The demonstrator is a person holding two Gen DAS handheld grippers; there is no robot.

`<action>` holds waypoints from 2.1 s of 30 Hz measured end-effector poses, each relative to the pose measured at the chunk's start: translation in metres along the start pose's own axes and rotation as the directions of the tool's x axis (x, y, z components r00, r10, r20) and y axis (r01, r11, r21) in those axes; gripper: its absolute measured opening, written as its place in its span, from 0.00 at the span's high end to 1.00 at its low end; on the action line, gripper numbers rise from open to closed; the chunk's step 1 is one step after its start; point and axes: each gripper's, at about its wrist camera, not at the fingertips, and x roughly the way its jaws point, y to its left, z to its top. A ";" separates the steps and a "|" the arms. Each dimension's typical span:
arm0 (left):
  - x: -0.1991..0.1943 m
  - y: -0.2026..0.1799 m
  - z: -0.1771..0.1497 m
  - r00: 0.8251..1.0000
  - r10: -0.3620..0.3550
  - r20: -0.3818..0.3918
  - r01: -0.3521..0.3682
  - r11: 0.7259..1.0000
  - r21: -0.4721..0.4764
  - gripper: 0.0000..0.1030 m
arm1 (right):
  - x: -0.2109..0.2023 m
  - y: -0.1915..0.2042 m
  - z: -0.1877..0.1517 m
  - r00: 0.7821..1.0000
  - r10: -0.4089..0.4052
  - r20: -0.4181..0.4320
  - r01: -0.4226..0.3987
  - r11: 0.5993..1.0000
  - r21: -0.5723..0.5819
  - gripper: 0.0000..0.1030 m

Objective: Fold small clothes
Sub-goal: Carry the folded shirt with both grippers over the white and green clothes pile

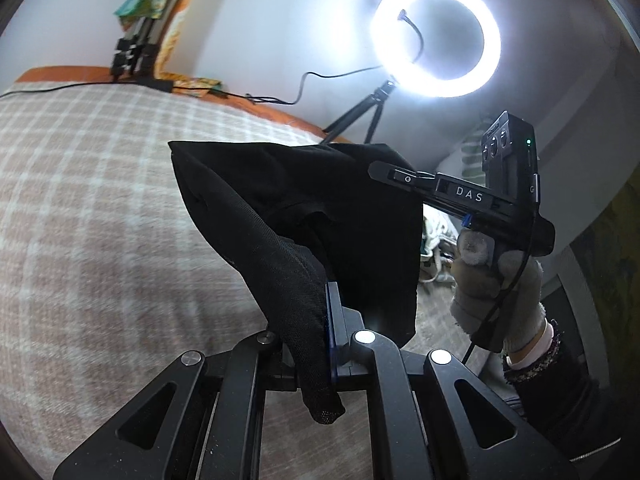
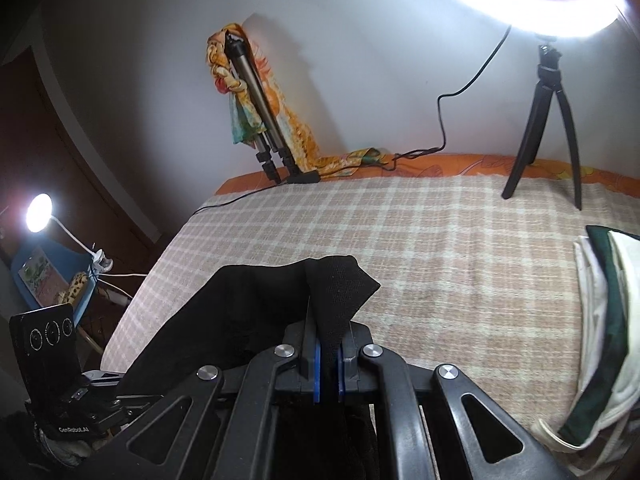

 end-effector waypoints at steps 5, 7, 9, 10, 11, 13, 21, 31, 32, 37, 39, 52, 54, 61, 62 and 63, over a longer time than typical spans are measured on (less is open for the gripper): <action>0.012 -0.025 0.009 1.000 -0.014 -0.021 0.015 0.997 0.073 0.93 | -0.023 -0.005 0.002 0.999 -0.033 0.031 0.034 0.999 -0.009 0.98; 0.015 -0.034 0.012 0.999 -0.021 -0.025 0.023 0.995 0.101 0.93 | -0.031 -0.009 0.001 0.998 -0.046 0.043 0.046 0.999 -0.008 0.98; 0.019 -0.043 0.015 0.999 -0.032 -0.030 0.036 0.992 0.118 0.93 | -0.041 -0.015 0.001 0.997 -0.055 0.058 0.055 0.998 0.002 0.98; 0.023 -0.049 0.017 0.999 -0.039 -0.034 0.043 0.991 0.130 0.93 | -0.046 -0.018 0.000 0.996 -0.061 0.067 0.060 0.998 0.008 0.98; 0.026 -0.053 0.018 0.998 -0.045 -0.038 0.050 0.989 0.136 0.93 | -0.051 -0.022 0.000 0.995 -0.065 0.075 0.064 0.998 0.015 0.98; 0.036 -0.060 0.021 0.997 -0.060 -0.048 0.067 0.988 0.143 0.93 | -0.059 -0.028 -0.001 0.994 -0.076 0.084 0.074 0.997 0.020 0.98; 0.073 -0.095 0.033 0.989 -0.123 -0.084 0.137 0.973 0.186 0.93 | -0.102 -0.061 -0.002 0.982 -0.143 0.126 0.138 0.989 0.049 0.98; 0.125 -0.155 0.051 0.975 -0.194 -0.108 0.216 0.939 0.267 0.93 | -0.154 -0.121 0.003 0.955 -0.248 0.160 0.232 0.966 0.111 0.98; 0.129 -0.160 0.052 0.974 -0.197 -0.108 0.220 0.936 0.274 0.93 | -0.159 -0.128 0.003 0.953 -0.256 0.163 0.239 0.964 0.118 0.98; 0.159 -0.190 0.059 0.969 -0.216 -0.120 0.243 0.919 0.310 0.93 | -0.174 -0.161 0.007 0.941 -0.296 0.165 0.274 0.951 0.146 0.98; 0.169 -0.197 0.061 0.967 -0.221 -0.125 0.250 0.916 0.314 0.93 | -0.180 -0.175 0.009 0.933 -0.319 0.166 0.296 0.943 0.153 0.98; 0.229 -0.231 0.074 0.963 -0.224 -0.148 0.263 0.900 0.349 0.93 | -0.199 -0.255 0.034 0.904 -0.393 0.167 0.369 0.916 0.158 0.98; 0.239 -0.231 0.073 0.963 -0.216 -0.161 0.260 0.902 0.345 0.93 | -0.196 -0.265 0.036 0.902 -0.402 0.157 0.380 0.912 0.155 0.98; 0.260 -0.221 0.064 0.972 -0.155 -0.179 0.212 0.908 0.362 0.93 | -0.166 -0.300 0.033 0.909 -0.401 0.116 0.383 0.911 0.155 0.98; 0.263 -0.217 0.063 0.972 -0.146 -0.183 0.204 0.913 0.354 0.93 | -0.162 -0.305 0.032 0.911 -0.398 0.112 0.379 0.912 0.156 0.97; 0.265 -0.214 0.063 0.973 -0.135 -0.189 0.195 0.917 0.347 0.93 | -0.156 -0.311 0.031 0.914 -0.392 0.106 0.374 0.914 0.159 0.97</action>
